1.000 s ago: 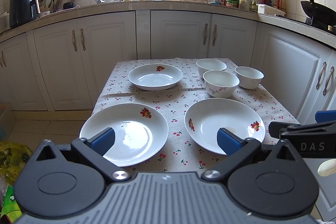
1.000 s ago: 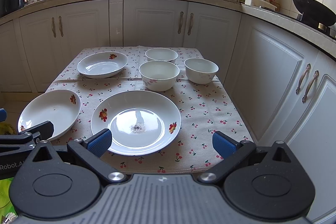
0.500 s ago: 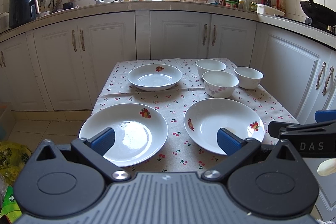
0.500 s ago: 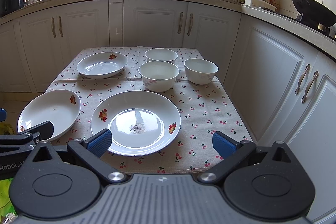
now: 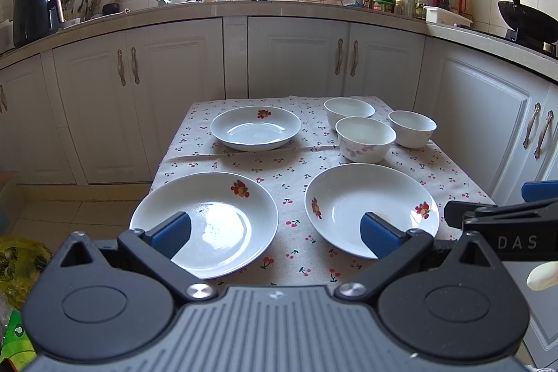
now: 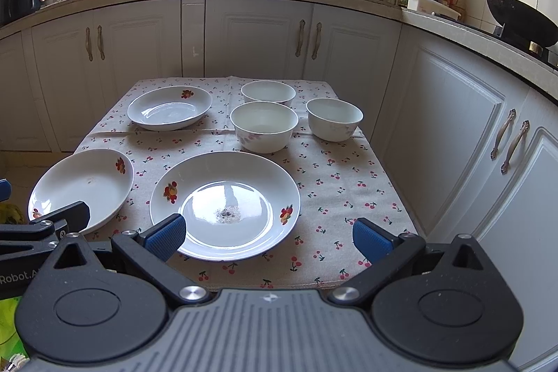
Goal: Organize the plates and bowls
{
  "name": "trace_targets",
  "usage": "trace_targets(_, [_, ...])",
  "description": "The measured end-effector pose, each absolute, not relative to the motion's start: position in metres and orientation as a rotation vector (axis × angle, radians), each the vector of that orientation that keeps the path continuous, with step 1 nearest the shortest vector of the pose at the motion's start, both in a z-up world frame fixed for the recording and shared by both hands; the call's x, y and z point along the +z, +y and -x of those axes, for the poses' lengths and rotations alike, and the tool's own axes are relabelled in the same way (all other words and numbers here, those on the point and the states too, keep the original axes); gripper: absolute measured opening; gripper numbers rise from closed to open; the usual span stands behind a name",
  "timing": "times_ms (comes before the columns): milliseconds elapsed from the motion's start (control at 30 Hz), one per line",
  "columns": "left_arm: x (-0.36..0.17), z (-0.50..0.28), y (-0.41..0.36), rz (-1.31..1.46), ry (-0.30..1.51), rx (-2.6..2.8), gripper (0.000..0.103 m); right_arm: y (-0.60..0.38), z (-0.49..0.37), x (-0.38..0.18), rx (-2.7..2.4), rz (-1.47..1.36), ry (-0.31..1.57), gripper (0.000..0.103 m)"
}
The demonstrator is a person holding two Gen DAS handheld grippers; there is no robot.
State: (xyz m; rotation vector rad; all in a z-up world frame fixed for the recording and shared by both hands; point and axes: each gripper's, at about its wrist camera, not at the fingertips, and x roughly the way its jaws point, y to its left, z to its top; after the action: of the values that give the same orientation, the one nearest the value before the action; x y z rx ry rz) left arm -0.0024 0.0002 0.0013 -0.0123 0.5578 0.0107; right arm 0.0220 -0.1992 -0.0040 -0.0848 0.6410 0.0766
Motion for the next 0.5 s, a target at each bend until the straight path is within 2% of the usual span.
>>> trace_targets(500, [0.0,-0.012,0.01,0.048,0.553,-0.042,0.102,-0.195,-0.043,-0.004,0.135,0.118,0.652,0.103])
